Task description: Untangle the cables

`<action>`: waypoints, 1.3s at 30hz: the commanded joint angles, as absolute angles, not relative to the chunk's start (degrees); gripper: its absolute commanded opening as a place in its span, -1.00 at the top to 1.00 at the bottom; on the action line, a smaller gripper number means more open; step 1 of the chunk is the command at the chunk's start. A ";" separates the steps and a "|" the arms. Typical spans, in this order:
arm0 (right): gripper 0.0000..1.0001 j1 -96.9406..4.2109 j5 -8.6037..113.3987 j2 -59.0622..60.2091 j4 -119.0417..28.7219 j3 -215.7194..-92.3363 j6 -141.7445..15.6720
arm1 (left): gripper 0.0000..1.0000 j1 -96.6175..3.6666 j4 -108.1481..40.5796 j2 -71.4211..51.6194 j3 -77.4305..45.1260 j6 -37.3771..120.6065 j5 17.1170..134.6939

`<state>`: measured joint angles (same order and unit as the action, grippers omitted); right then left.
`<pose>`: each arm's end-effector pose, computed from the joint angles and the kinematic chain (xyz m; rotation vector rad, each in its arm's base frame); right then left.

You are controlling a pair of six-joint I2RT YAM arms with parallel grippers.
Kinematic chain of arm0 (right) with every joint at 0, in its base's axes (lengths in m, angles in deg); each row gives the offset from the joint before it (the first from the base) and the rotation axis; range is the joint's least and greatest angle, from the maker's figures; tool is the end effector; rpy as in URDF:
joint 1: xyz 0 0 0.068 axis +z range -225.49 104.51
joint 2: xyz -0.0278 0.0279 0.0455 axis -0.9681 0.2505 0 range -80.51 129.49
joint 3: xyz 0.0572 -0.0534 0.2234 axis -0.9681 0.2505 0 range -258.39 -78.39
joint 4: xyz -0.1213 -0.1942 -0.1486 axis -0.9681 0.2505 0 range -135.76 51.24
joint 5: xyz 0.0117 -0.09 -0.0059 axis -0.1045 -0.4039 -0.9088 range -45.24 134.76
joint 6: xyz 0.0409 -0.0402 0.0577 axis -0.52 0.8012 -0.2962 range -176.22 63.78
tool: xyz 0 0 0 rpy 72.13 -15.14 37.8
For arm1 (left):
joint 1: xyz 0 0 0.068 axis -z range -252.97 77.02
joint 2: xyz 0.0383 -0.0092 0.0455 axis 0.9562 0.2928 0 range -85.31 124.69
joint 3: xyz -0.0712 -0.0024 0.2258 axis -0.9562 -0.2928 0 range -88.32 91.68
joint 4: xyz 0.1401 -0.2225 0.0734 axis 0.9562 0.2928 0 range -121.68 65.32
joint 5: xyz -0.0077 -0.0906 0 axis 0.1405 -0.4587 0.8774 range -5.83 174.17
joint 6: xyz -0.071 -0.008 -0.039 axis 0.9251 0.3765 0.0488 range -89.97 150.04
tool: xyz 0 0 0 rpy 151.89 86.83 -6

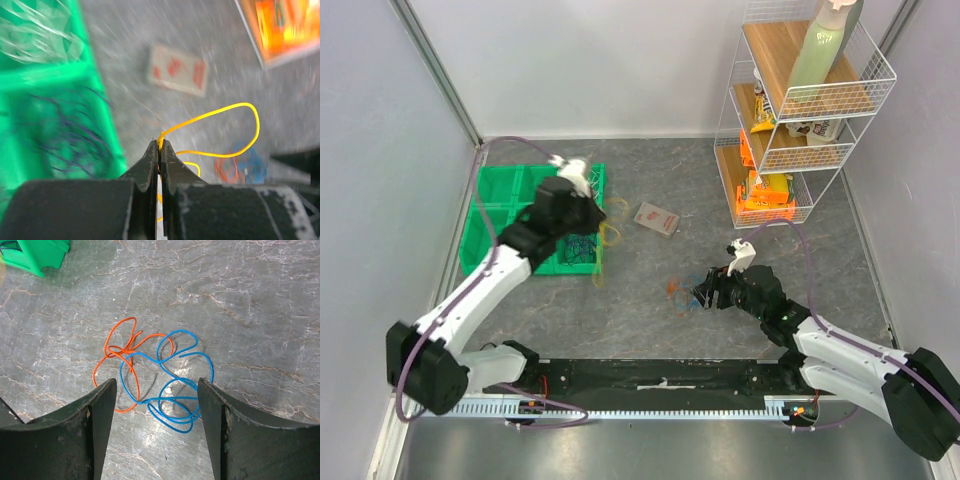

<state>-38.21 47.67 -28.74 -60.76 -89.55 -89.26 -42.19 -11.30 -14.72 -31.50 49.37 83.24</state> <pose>0.1924 0.1511 0.1071 -0.1122 2.1147 0.8118 0.2817 -0.1690 0.2430 0.2302 2.2014 -0.5131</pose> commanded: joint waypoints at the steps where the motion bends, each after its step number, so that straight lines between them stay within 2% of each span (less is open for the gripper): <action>1: -0.46 -38.14 46.87 -27.69 -62.98 -89.91 -89.53 | 0.96 -53.79 -18.91 -21.22 -29.79 50.24 81.87; 6: -0.47 -38.14 47.04 -27.60 -62.98 -89.99 -89.53 | 0.97 -62.94 -35.32 -19.93 -31.63 54.03 90.39; 9: -0.46 -38.14 46.95 -28.21 -62.98 -89.56 -89.53 | 0.97 -66.20 -47.64 -15.19 -33.39 54.02 94.60; 14: -0.46 -38.14 46.78 -29.70 -63.24 -88.85 -89.53 | 0.97 -70.86 -60.58 -4.03 -28.92 54.73 95.68; 21: -0.47 -38.23 47.04 -29.01 -63.77 -88.76 -89.53 | 0.96 -80.08 -72.36 11.79 -22.41 56.04 82.70; 25: -0.47 -38.31 47.13 -28.13 -63.86 -89.03 -89.53 | 0.96 -82.29 -73.08 17.26 -22.31 57.54 77.23; 28: -0.47 -38.40 47.48 -27.95 -64.04 -89.12 -89.45 | 0.96 -82.29 -76.58 16.91 -27.74 58.50 75.65; 33: -0.47 -38.49 47.74 -27.60 -64.21 -89.12 -89.44 | 0.96 -82.03 -74.31 14.02 -33.64 63.16 75.11; 36: -0.47 -38.49 48.01 -27.68 -64.21 -89.12 -89.36 | 0.96 -81.68 -66.70 12.43 -33.49 64.48 78.79; 39: -0.47 -38.58 48.01 -28.56 -64.04 -88.85 -89.36 | 0.96 -81.59 -49.06 14.61 -25.69 65.63 81.79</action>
<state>-38.28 47.85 -27.82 -61.68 -89.03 -89.43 -81.64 -64.15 16.01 -33.49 62.02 77.69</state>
